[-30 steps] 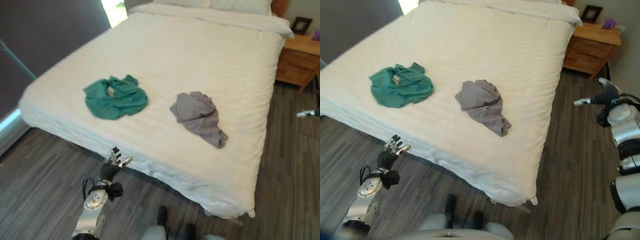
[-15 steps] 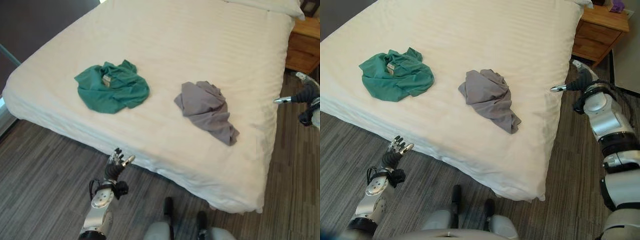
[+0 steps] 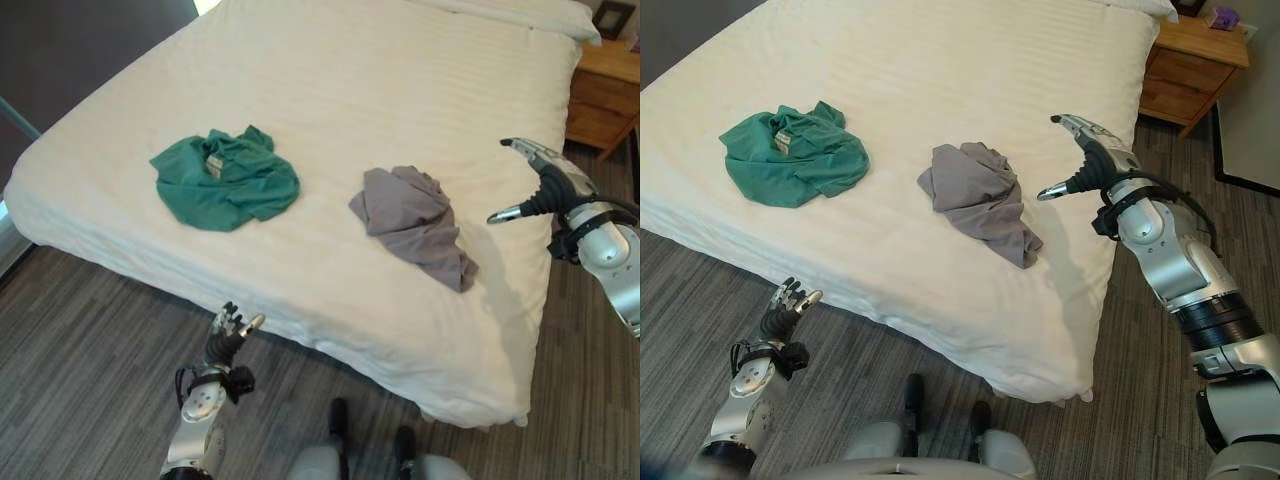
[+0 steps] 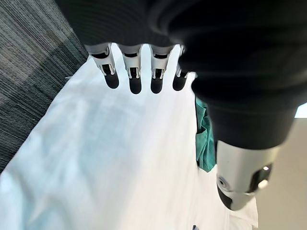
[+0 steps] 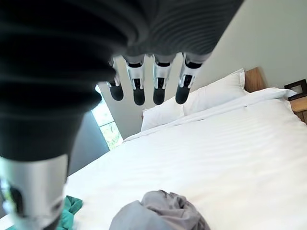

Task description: Pick up bed clothes into laundry basket.

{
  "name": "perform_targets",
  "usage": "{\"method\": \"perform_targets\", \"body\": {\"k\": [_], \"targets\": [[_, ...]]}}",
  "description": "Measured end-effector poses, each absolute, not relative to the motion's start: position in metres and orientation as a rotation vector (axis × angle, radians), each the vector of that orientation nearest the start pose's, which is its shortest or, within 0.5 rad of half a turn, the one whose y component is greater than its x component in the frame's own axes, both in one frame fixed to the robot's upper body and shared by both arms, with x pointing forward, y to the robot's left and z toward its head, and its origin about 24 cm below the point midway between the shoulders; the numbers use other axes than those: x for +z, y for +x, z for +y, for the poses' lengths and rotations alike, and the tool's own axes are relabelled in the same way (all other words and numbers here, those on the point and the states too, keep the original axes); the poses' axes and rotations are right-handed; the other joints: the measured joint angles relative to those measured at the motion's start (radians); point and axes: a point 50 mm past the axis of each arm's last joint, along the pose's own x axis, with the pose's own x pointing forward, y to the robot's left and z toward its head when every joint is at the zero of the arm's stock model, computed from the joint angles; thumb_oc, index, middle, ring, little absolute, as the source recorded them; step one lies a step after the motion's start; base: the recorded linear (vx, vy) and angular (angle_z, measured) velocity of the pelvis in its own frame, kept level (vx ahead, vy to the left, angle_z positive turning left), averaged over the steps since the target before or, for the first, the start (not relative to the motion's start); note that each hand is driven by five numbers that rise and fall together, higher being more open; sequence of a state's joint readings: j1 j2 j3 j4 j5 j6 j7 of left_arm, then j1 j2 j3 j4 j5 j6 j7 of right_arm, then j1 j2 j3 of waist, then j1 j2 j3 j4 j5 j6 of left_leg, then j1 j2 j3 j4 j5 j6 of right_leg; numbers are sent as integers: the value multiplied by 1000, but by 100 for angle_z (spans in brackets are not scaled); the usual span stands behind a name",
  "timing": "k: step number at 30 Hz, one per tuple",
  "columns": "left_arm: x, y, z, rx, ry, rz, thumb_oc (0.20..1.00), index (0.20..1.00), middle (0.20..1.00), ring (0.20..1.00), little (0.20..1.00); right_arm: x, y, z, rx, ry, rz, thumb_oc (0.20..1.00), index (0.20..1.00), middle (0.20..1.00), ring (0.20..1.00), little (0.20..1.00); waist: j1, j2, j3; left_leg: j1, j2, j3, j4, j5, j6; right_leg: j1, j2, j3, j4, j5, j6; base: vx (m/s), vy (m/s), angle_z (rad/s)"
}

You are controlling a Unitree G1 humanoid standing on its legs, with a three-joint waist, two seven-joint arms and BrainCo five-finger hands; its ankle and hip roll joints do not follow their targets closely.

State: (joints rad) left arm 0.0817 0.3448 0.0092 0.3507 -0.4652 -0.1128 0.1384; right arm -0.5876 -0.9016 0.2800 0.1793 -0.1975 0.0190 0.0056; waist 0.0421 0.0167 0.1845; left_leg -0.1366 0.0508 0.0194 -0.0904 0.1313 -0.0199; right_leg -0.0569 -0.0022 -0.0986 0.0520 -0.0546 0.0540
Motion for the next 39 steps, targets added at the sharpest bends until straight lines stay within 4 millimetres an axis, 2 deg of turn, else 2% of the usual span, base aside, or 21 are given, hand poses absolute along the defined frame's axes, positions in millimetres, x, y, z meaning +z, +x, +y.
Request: {"method": "perform_targets", "body": {"k": [3,9,10,11,12,14,15,16,19,24,25,27,29,31,36,39], "targets": [[-32,209,258,330,-87,322,1000,1000,1000,1000,1000,199,336,-248,20,-1132,-256,1000,1000,1000,1000,1000,15,-2,0,-2,0,-1,0,-2,-3,-1,0,-1,2,0,0,0,0,0],[-36,205,258,336,-87,338,1000,1000,1000,1000,1000,187,335,-231,149,-1014,-239,1000,1000,1000,1000,1000,18,-8,-1,-7,-1,-2,0,1,1,-6,-1,-2,2,0,0,0,0,0],[-35,205,258,333,-87,336,1000,1000,1000,1000,1000,185,332,-226,196,-980,-252,1000,1000,1000,1000,1000,17,-7,-6,2,-2,-4,6,-6,1,-27,-7,-3,74,-40,-7,0,0,0],[-35,207,257,320,-96,337,1000,1000,1000,1000,1000,180,334,-235,175,-935,-224,1000,1000,1000,1000,1000,19,-7,-6,10,-2,4,4,-5,2,-19,-9,-11,70,-39,-8,-15,39,7],[-34,210,255,299,-116,337,1000,1000,1000,1000,1000,168,338,-257,113,-877,-138,1000,1000,1000,1000,1000,28,-7,-6,28,-4,2,3,-1,0,5,-11,-17,65,-39,-9,-92,95,13],[-27,216,252,275,-126,308,1000,1000,1000,1000,1000,141,336,-314,-95,-802,89,1000,1000,1000,1000,1000,55,-7,-7,72,-13,-7,0,1,0,55,-18,-29,62,-49,-2,-102,88,26],[-22,216,251,259,-115,289,1000,1000,1000,1000,1000,132,331,-341,-201,-775,185,1000,1000,1000,1000,1000,46,-3,-13,68,-19,-27,-7,-20,-9,67,-22,-50,58,-56,-3,-111,69,64],[-17,219,248,231,-106,267,1000,1000,1000,1000,1000,124,318,-371,-309,-779,296,1000,1000,1000,1000,1000,46,6,-18,61,-15,-7,-7,-21,-9,79,-30,-83,49,-55,-4,-126,90,62],[-16,219,245,190,-90,273,1000,1000,1000,1000,1000,131,319,-388,-351,-886,403,1000,1000,1000,1000,1000,48,12,-21,23,-4,24,30,-24,-13,67,-31,-101,45,-48,-9,-76,66,23],[-31,205,251,207,-83,343,1000,1000,1000,1000,1000,158,338,-374,-342,-933,318,1000,1000,1000,1000,1000,58,-9,-10,10,-5,3,40,-1,5,57,-26,-114,45,-53,-4,-35,45,11],[-34,201,254,216,-79,361,1000,1000,1000,1000,1000,161,342,-369,-331,-955,301,1000,1000,1000,1000,1000,82,-13,-8,7,-6,0,42,0,6,55,-27,-115,46,-55,-1,-68,96,4],[-35,198,259,228,-68,372,1000,1000,1000,1000,1000,174,355,-352,-299,-991,235,1000,1000,1000,1000,1000,100,-18,1,-20,-5,-5,43,3,5,22,-26,-116,57,-58,-2,-52,62,2],[-35,197,262,231,-58,373,1000,1000,1000,1000,1000,179,362,-340,-275,-986,198,1000,1000,1000,1000,1000,110,-26,11,-37,-5,-9,41,9,2,3,-25,-120,65,-59,-1,-43,45,9],[-32,198,266,228,-40,369,1000,1000,1000,1000,1000,185,373,-319,-229,-973,140,1000,1000,1000,1000,1000,127,-31,25,-57,-7,-8,42,12,3,-29,-31,-117,89,-68,2,-77,70,0],[-17,219,264,202,-21,304,1000,1000,1000,1000,1000,208,394,-284,-188,-1012,47,1000,1000,1000,1000,1000,138,-20,90,-123,-6,-7,40,34,6,-120,-36,-114,139,-71,2,-81,51,-2],[-7,233,255,163,-19,255,1000,1000,1000,1000,1000,205,398,-285,-215,-1007,93,1000,1000,1000,1000,1000,155,-2,130,-160,-7,-8,41,45,6,-170,-41,-113,167,-73,3,-62,33,-1]]}}
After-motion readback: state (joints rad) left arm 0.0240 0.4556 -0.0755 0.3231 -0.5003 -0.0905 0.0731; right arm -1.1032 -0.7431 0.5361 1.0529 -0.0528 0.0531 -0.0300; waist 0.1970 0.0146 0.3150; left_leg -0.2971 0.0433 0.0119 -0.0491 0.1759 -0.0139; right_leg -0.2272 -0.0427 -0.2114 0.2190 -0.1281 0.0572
